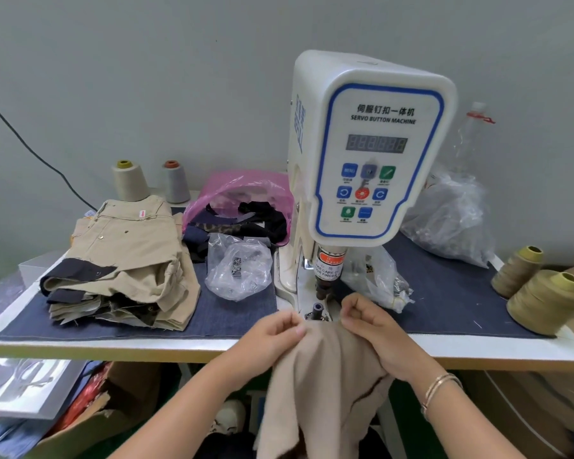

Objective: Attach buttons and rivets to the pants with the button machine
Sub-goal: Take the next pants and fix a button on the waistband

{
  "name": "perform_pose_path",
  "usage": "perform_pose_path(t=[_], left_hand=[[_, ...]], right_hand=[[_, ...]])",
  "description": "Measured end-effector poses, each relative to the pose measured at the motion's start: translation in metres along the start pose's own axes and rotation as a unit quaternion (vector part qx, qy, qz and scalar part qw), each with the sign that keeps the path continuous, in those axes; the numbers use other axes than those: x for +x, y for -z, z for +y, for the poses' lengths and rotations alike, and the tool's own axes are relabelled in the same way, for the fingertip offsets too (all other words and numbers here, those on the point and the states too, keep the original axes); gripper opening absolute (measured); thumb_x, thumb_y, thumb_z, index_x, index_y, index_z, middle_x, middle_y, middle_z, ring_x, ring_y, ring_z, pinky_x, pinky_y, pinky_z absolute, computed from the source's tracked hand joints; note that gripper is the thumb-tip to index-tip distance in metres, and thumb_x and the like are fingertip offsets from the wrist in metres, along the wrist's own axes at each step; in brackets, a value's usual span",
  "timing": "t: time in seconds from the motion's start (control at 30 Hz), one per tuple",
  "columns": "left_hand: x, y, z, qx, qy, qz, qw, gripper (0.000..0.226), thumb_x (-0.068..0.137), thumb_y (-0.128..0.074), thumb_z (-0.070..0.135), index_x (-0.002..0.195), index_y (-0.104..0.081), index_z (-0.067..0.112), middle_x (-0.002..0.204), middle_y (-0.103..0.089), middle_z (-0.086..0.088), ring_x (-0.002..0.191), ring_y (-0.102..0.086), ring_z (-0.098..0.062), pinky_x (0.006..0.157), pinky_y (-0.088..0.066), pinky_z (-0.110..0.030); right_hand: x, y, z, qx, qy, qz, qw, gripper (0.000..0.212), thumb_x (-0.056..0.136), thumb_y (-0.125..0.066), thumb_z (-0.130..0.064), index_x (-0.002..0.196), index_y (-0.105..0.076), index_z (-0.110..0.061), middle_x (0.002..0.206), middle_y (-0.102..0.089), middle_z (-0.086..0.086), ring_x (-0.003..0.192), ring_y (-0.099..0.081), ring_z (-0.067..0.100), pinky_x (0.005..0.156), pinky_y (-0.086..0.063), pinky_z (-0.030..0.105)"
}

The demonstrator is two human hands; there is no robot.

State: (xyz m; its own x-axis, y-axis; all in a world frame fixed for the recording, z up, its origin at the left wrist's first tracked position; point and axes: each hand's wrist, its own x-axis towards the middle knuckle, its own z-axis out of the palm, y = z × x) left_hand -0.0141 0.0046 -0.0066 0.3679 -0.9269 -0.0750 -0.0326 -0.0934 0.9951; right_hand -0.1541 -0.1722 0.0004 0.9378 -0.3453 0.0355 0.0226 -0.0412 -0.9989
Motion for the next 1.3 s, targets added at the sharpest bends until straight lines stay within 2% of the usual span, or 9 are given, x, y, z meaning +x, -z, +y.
perform_pose_path(t=[0.1, 0.27, 0.43, 0.53, 0.67, 0.9, 1.3], left_hand=[[0.018, 0.008, 0.0, 0.008, 0.004, 0.047, 0.999, 0.011, 0.096, -0.057, 0.016, 0.086, -0.06, 0.017, 0.077, -0.057, 0.009, 0.072, -0.048, -0.006, 0.067, -0.037, -0.018], [0.031, 0.027, -0.003, 0.031, -0.009, 0.064, 0.997, 0.01, 0.096, -0.055, 0.006, 0.098, -0.061, 0.013, 0.089, -0.062, 0.008, 0.079, -0.057, 0.007, 0.074, -0.042, -0.008], [0.035, 0.031, -0.013, -0.025, -0.01, 0.038, 0.999, 0.007, 0.095, -0.056, 0.006, 0.098, -0.054, 0.012, 0.088, -0.054, 0.001, 0.079, -0.051, -0.004, 0.077, -0.041, -0.019], [0.038, 0.029, -0.021, -0.071, -0.012, 0.035, 0.997, 0.011, 0.092, -0.061, 0.009, 0.095, -0.051, 0.013, 0.085, -0.054, 0.002, 0.077, -0.049, -0.006, 0.075, -0.04, -0.021], [0.041, 0.024, -0.029, -0.105, -0.015, 0.067, 0.992, 0.022, 0.079, -0.065, 0.021, 0.091, -0.048, 0.014, 0.076, -0.054, 0.01, 0.069, -0.048, -0.001, 0.069, -0.04, -0.016], [0.04, 0.024, -0.034, -0.128, -0.017, 0.057, 0.99, 0.022, 0.079, -0.065, 0.021, 0.09, -0.047, 0.013, 0.072, -0.055, 0.014, 0.066, -0.048, 0.0, 0.065, -0.042, -0.012], [0.042, 0.026, -0.042, -0.122, -0.029, 0.055, 0.991, 0.024, 0.08, -0.067, 0.017, 0.09, -0.046, 0.013, 0.075, -0.056, 0.01, 0.068, -0.049, -0.002, 0.066, -0.043, -0.014]], right_hand=[[0.014, -0.003, 0.006, 0.023, 0.0, 0.069, 0.997, 0.016, 0.092, -0.052, -0.001, 0.086, -0.051, -0.017, 0.073, -0.053, -0.007, 0.072, -0.045, 0.006, 0.07, -0.039, 0.015], [0.027, -0.011, 0.017, 0.001, -0.006, 0.103, 0.995, 0.019, 0.092, -0.055, -0.007, 0.082, -0.049, -0.021, 0.073, -0.049, -0.007, 0.073, -0.043, 0.006, 0.072, -0.035, 0.02], [0.03, -0.013, 0.031, 0.043, 0.003, 0.135, 0.99, 0.031, 0.091, -0.054, -0.003, 0.075, -0.053, -0.029, 0.074, -0.05, -0.008, 0.074, -0.044, 0.007, 0.077, -0.035, 0.025], [0.029, -0.013, 0.034, 0.068, 0.007, 0.137, 0.988, 0.03, 0.089, -0.056, -0.006, 0.074, -0.054, -0.032, 0.077, -0.052, -0.005, 0.075, -0.045, 0.01, 0.079, -0.035, 0.029], [0.033, -0.013, 0.039, 0.097, -0.003, 0.148, 0.984, 0.036, 0.09, -0.052, 0.002, 0.073, -0.054, -0.03, 0.074, -0.053, -0.006, 0.072, -0.046, 0.008, 0.076, -0.036, 0.027], [0.034, -0.012, 0.043, 0.144, -0.003, 0.157, 0.977, 0.023, 0.09, -0.049, 0.005, 0.08, -0.045, -0.016, 0.071, -0.051, -0.003, 0.069, -0.044, 0.009, 0.074, -0.036, 0.026], [0.035, -0.01, 0.045, 0.17, -0.005, 0.15, 0.974, 0.024, 0.09, -0.049, 0.005, 0.08, -0.045, -0.016, 0.071, -0.05, -0.003, 0.068, -0.044, 0.009, 0.072, -0.037, 0.026]])
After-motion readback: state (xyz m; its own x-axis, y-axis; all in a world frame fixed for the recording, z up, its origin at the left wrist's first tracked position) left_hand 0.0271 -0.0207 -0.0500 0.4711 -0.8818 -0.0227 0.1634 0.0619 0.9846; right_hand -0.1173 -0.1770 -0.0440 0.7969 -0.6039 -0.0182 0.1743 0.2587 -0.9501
